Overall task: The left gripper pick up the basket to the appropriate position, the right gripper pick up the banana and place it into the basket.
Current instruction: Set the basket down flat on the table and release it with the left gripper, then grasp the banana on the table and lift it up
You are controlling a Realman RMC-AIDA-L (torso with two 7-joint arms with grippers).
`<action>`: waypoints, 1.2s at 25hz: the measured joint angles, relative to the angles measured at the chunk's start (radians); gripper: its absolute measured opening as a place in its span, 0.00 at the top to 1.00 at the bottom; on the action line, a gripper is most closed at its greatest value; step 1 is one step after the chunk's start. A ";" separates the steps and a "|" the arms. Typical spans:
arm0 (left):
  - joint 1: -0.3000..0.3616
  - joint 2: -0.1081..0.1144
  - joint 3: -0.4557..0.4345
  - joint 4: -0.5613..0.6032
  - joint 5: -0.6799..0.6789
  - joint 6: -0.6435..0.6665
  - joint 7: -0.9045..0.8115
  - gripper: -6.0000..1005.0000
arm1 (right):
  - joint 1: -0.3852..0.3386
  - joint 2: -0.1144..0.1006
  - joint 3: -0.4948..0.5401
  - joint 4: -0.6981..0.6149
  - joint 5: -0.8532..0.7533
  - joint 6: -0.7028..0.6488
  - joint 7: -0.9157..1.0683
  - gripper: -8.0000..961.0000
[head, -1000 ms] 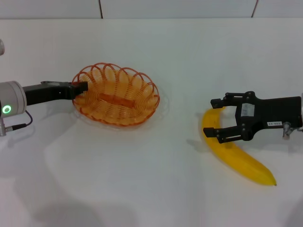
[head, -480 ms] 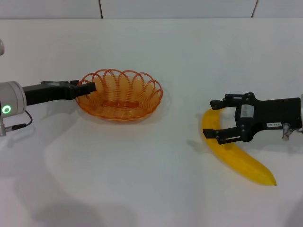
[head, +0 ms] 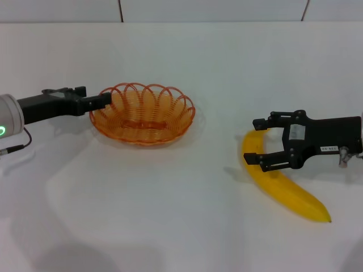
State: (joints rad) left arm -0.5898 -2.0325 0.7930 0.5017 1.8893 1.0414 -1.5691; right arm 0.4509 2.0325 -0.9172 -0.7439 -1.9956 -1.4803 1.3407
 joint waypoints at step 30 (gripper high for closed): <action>0.201 0.034 0.001 0.064 -0.148 0.303 0.501 0.20 | -0.011 0.004 0.004 -0.040 0.011 -0.050 0.052 0.17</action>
State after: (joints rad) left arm -0.3884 -1.9983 0.7936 0.5658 1.7414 1.3442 -1.0681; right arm 0.4404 2.0363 -0.9132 -0.7839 -1.9848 -1.5300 1.3931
